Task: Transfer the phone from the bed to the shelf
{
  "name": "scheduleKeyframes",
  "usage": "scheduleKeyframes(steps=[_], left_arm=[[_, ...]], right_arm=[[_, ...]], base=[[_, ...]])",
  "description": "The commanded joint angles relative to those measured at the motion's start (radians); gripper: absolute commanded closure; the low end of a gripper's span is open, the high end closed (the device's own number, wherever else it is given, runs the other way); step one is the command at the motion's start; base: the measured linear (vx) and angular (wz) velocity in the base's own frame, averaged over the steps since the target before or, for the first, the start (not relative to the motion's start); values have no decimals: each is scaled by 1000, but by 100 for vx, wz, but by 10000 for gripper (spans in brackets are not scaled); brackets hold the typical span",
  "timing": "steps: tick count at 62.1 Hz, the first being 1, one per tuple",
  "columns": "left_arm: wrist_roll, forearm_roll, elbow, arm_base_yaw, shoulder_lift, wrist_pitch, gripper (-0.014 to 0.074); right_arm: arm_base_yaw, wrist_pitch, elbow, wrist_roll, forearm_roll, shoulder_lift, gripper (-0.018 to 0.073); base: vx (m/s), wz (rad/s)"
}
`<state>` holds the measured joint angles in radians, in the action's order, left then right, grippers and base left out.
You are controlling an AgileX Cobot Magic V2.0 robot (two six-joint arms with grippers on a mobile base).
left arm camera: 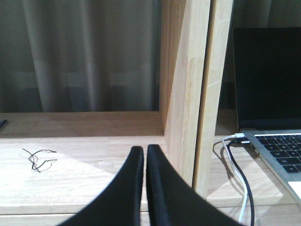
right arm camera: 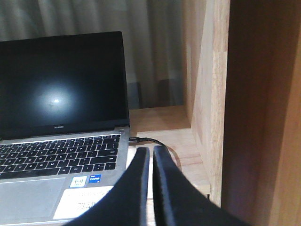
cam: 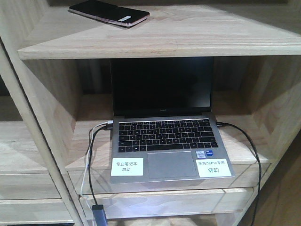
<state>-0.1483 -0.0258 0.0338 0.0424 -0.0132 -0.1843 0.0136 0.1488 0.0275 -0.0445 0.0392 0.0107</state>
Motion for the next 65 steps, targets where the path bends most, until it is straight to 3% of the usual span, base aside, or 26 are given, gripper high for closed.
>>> scheduleKeyframes(steps=[1,65], left_arm=[[6,-9,-21,-4,-13,72,595],[6,-9,-21,-4,-13,72,595]], right_arm=[[-5,-67,4,2,-16,13,565],[-5,-66,4,1,-16,13,565]], base=[[0,0],[0,0]])
